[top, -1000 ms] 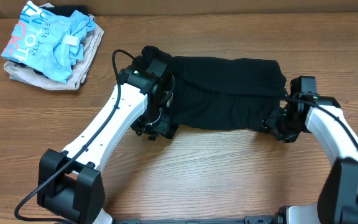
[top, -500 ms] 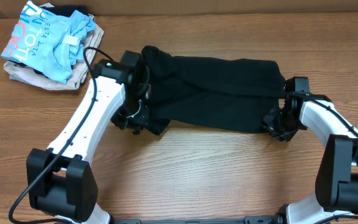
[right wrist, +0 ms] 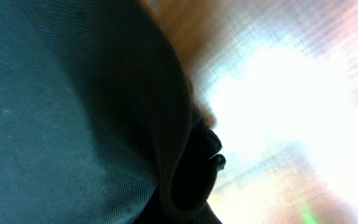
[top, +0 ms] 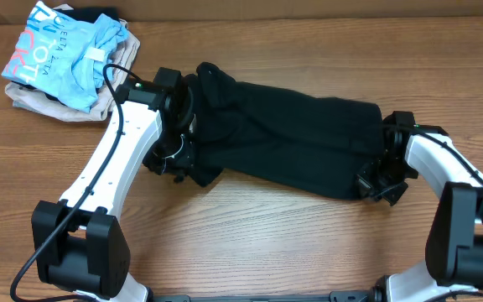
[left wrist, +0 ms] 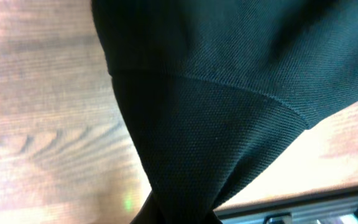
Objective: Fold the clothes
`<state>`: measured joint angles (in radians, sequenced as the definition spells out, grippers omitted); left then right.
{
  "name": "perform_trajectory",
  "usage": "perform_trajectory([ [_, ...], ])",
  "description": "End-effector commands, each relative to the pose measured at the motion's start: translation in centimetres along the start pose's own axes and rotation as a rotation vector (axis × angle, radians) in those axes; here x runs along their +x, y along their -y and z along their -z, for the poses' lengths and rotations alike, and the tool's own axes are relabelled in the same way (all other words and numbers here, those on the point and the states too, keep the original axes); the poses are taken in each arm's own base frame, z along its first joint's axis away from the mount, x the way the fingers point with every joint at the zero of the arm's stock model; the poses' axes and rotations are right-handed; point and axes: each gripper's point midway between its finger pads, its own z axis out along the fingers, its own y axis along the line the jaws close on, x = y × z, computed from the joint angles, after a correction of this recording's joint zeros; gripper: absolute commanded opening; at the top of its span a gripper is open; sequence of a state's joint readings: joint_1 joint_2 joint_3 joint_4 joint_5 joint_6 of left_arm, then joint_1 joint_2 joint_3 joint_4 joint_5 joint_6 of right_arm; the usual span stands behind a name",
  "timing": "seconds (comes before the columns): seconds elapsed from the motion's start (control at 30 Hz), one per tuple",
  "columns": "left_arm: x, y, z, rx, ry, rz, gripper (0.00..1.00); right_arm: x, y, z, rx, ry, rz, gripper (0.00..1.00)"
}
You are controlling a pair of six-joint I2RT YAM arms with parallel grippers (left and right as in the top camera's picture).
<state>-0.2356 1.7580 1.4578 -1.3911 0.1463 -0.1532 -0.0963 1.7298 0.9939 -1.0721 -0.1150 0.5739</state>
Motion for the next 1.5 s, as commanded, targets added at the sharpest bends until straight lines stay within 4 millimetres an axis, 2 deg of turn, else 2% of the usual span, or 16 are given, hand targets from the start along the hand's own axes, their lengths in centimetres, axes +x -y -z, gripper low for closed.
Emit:
perform_trajectory([
  [0.0,0.4,0.2,0.6,0.009,-0.015,-0.014,0.04,0.1,-0.2,3.7,-0.047,0.096,0.046,0.04],
  [0.07,0.7,0.2,0.6,0.006,-0.025,-0.013,0.04,0.7,0.3,5.2,-0.054,0.126,0.05,0.04],
  [0.17,-0.6,0.2,0.6,0.004,0.028,-0.021,0.04,0.4,0.0,5.8,-0.076,0.163,0.069,0.04],
  [0.27,-3.3,0.6,0.9,0.021,0.137,-0.036,0.04,-0.4,-0.7,6.0,-0.103,0.2,0.074,0.04],
  [0.3,-5.5,1.0,1.3,0.034,0.228,-0.05,0.04,-1.2,-1.3,6.3,-0.129,0.234,0.079,0.04],
  [0.4,-8.8,1.7,2.3,0.054,0.369,-0.07,0.04,-2.5,-2.4,6.8,-0.169,0.291,0.088,0.04],
  [0.63,-14.8,2.5,4.5,0.067,0.617,-0.099,0.04,-4.9,-4.4,8.1,-0.247,0.402,0.107,0.04],
  [0.8,-18.2,3.0,4.4,0.08,0.714,-0.112,0.05,-6.9,-5.5,9.2,-0.283,0.502,0.11,0.05],
  [0.87,-19.8,3.3,3.9,0.089,0.75,-0.119,0.16,-7.8,-5.8,9.5,-0.29,0.537,0.109,0.16],
  [0.9,-20.5,3.4,3.6,0.09,0.765,-0.121,0.37,-8.3,-6.2,9.5,-0.298,0.552,0.109,0.3],
  [0.97,-21.7,3.4,2.8,0.093,0.785,-0.123,0.93,-8.9,-6.6,9.5,-0.31,0.567,0.112,0.71],
  [1.0,-22.1,3.4,2.4,0.094,0.786,-0.123,1.0,-9.1,-6.7,9.4,-0.31,0.568,0.111,0.9],
  [1.03,-22.3,3.4,2.0,0.093,0.784,-0.122,1.0,-9.1,-6.7,9.3,-0.309,0.568,0.112,0.98],
  [1.07,-22.4,3.2,1.9,0.093,0.781,-0.118,1.0,-9.2,-6.7,9.3,-0.306,0.569,0.118,1.0],
  [1.23,-21.8,1.8,3.0,0.112,0.751,-0.036,1.0,-9.4,-6.5,9.2,-0.27,0.587,0.196,1.0],
  [1.47,-18.5,-1.5,9.1,0.093,0.627,0.048,1.0,-11.0,-6.7,6.6,-0.185,0.584,0.393,1.0],
])
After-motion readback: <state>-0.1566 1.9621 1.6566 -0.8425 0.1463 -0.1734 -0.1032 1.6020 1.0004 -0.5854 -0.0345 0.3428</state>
